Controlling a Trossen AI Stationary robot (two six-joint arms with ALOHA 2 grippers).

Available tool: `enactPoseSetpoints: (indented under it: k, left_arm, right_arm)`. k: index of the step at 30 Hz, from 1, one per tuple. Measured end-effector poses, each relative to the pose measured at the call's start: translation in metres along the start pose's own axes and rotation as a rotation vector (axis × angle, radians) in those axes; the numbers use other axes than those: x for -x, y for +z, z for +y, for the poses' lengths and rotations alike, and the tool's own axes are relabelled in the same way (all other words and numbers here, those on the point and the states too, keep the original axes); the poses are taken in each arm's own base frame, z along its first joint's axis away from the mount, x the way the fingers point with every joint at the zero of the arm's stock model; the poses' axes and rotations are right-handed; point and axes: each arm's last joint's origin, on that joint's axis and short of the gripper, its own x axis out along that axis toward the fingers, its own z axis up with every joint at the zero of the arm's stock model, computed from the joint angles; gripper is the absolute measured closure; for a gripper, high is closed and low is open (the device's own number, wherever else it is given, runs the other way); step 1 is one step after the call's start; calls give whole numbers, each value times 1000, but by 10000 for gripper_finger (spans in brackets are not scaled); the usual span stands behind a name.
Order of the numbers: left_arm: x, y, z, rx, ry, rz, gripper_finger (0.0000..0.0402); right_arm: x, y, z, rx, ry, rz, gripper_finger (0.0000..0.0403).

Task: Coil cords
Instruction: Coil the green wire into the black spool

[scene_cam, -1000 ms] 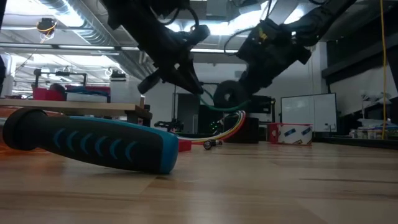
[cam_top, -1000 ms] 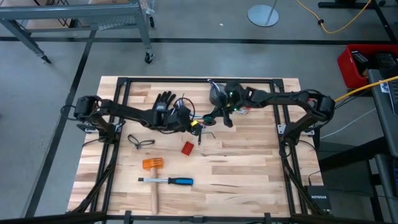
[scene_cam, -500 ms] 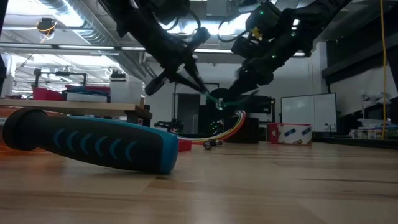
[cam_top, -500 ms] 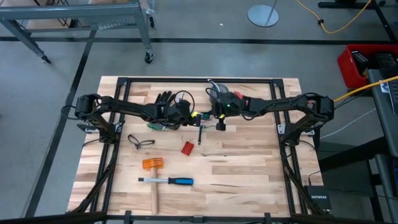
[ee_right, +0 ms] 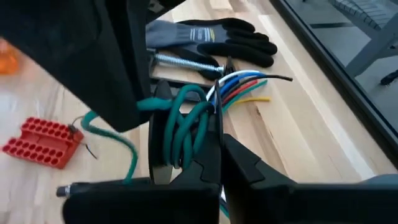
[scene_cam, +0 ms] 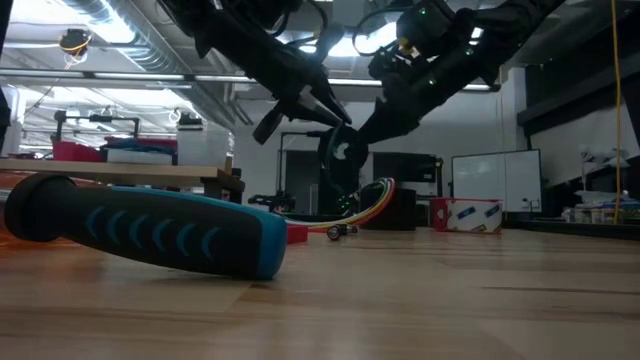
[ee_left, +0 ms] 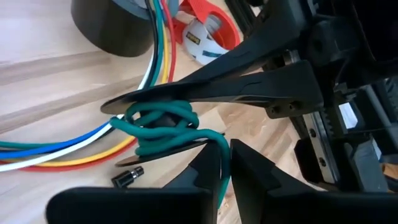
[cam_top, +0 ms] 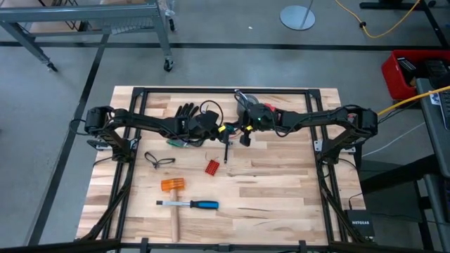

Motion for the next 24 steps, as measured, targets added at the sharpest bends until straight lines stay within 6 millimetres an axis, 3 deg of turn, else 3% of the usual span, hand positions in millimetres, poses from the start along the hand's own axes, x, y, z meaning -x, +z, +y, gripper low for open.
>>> enactPoseSetpoints:
  k: [14,24]
  left_arm:
    - [4,-11,-15,-93,-32,-62,335]
    - [8,-22,-22,-112,-43,-49,332]
  right_arm:
    - [0,9,-1,-65,2,-95,402]
    - [1,16,0,-115,29,-172,402]
